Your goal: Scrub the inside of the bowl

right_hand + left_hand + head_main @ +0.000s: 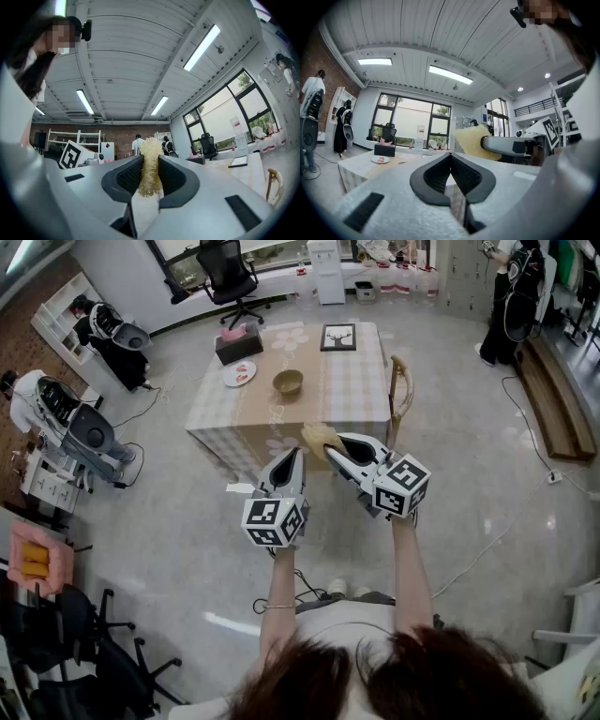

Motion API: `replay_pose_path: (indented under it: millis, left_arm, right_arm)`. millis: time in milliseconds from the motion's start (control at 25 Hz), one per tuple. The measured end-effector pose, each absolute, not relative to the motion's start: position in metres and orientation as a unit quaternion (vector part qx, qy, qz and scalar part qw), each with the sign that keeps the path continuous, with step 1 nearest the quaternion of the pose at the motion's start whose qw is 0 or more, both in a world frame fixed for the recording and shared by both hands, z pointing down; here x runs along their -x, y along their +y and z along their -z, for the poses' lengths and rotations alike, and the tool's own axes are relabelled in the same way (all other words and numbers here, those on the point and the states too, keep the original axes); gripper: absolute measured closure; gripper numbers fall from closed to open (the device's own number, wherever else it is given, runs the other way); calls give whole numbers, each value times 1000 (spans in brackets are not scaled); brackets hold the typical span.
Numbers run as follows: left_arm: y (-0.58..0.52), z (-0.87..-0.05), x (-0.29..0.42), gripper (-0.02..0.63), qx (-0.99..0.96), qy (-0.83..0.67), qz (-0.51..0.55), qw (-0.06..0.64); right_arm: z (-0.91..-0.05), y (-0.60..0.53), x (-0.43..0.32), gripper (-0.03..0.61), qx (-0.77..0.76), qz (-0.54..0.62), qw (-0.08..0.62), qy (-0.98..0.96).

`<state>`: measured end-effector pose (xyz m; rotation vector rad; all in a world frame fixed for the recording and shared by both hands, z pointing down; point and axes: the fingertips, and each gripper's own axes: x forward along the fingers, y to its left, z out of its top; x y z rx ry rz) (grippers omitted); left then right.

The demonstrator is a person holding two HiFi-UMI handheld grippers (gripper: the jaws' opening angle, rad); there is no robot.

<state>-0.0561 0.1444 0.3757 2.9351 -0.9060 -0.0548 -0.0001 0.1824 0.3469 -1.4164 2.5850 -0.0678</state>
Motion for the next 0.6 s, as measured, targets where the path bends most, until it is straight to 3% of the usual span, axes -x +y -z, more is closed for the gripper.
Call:
replay_pose_path:
  millis: [600]
  left_arm:
    - [156, -382, 49, 603, -954, -298, 15, 41]
  right_arm:
    - [-355, 193, -9, 489, 492, 28, 83, 866]
